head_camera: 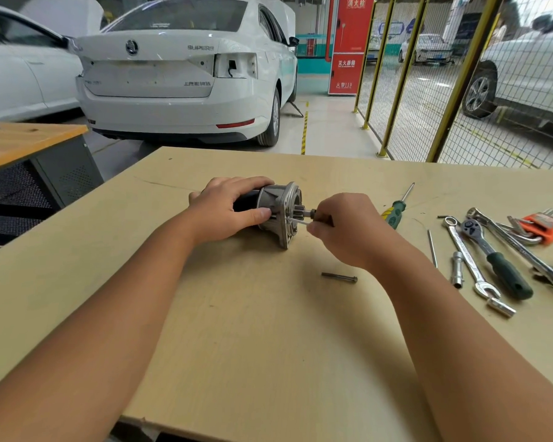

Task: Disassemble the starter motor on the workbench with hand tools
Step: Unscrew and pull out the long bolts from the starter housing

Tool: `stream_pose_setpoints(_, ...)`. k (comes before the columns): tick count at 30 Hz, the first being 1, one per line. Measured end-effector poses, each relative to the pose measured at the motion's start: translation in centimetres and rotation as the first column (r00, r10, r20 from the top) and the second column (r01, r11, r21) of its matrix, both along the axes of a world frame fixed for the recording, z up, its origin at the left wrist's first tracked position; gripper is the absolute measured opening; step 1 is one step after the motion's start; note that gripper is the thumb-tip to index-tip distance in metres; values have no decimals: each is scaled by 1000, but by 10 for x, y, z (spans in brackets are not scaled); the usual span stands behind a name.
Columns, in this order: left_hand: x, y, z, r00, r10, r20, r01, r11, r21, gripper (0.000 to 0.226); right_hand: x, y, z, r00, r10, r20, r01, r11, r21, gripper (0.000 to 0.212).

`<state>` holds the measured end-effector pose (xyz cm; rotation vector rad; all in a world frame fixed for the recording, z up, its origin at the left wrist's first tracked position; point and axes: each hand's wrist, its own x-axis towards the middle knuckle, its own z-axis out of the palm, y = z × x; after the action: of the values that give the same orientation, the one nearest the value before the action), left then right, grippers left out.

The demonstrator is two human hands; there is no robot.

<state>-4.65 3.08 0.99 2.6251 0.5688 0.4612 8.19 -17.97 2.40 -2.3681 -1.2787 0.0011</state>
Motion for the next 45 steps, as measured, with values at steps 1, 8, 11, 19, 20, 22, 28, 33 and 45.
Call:
stream_pose_setpoints(1, 0, 0, 0, 1000, -1, -1, 1, 1000, -2, 59, 0, 0, 0, 1000, -12, 25, 12, 1000, -2, 21)
stream_pose_setpoints(8, -1, -2, 2, 1000, -5, -1, 5, 1000, -4, 64, 0, 1, -2, 998, -41, 40, 38, 996, 82, 18)
stream_pose_setpoints(11, -1, -3, 2, 1000, -4, 5, 4, 1000, -5, 63, 0, 1, -4, 999, 0, -39, 5, 992, 127, 19)
stream_pose_setpoints(19, -1, -2, 1, 1000, -8, 19, 8, 1000, -13, 55, 1, 0, -1, 996, -6, -86, 7, 1000, 20, 33)
stream_pose_setpoints(20, -1, -2, 1, 1000, -8, 19, 9, 1000, -14, 56, 1, 0, -1, 998, 0, -57, 1, 1000, 11, 29)
stream_pose_setpoints(22, -1, -2, 1, 1000, -10, 18, 10, 1000, -16, 58, 0, 0, 0, 1000, 1, -17, 0, 1000, 19, 21)
stream_pose_setpoints(28, -2, -3, 2, 1000, -12, 12, 12, 1000, -14, 61, -2, -2, -2, 996, -78, 43, 77, 996, 35, 15)
stream_pose_setpoints(33, 0, -2, 1, 1000, -8, 22, 8, 1000, -6, 57, -1, 0, -4, 997, -5, -78, 17, 988, 155, 19)
stream_pose_setpoints(45, 0, -1, 0, 1000, -2, 19, 2, 1000, 2, 58, -1, 1, -1, 997, -48, 56, 47, 999, 11, 17)
